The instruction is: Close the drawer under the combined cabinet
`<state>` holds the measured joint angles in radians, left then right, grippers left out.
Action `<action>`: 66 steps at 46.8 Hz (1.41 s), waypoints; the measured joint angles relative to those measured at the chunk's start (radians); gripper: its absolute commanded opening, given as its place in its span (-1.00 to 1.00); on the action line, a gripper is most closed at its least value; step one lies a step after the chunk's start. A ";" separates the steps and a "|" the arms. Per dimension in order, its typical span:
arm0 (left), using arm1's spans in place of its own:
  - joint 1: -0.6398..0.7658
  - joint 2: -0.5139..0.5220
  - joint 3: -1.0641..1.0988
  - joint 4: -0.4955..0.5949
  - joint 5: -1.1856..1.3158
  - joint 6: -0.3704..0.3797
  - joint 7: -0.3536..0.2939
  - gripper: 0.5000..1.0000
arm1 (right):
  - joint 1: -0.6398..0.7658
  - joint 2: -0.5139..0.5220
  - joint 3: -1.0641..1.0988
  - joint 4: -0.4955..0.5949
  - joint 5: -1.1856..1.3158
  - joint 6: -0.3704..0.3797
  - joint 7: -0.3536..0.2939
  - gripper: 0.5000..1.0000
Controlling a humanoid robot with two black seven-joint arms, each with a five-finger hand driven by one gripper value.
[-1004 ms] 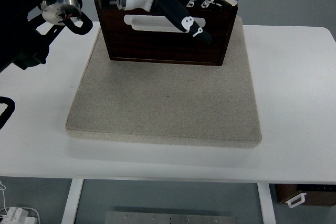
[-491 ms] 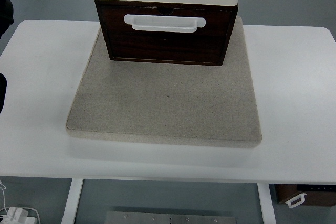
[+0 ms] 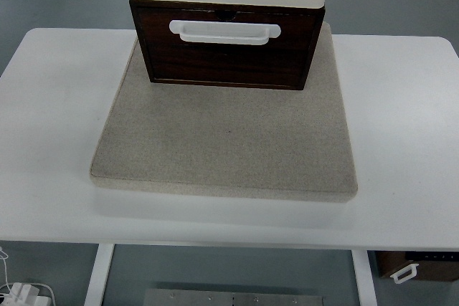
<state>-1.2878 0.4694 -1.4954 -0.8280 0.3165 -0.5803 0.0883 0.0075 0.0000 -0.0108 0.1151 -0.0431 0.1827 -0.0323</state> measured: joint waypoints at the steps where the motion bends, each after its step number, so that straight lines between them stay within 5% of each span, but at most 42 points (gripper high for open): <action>1: -0.006 0.004 0.002 0.017 -0.009 0.000 -0.002 1.00 | 0.000 0.000 0.000 0.000 0.000 0.000 0.000 0.81; 22: -0.059 -0.001 0.026 0.462 -0.021 0.025 -0.041 1.00 | 0.000 0.000 0.005 0.000 0.000 0.000 0.000 0.81; 44: 0.056 -0.121 0.047 0.535 -0.128 0.220 -0.041 1.00 | 0.001 0.000 0.008 0.000 0.000 0.000 0.000 0.81; 66: 0.147 -0.236 0.047 0.628 -0.254 0.243 -0.069 1.00 | 0.000 0.000 0.010 0.000 0.000 0.000 0.000 0.81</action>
<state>-1.1407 0.2334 -1.4483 -0.2004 0.0626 -0.3372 0.0193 0.0075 0.0000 -0.0012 0.1150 -0.0430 0.1824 -0.0323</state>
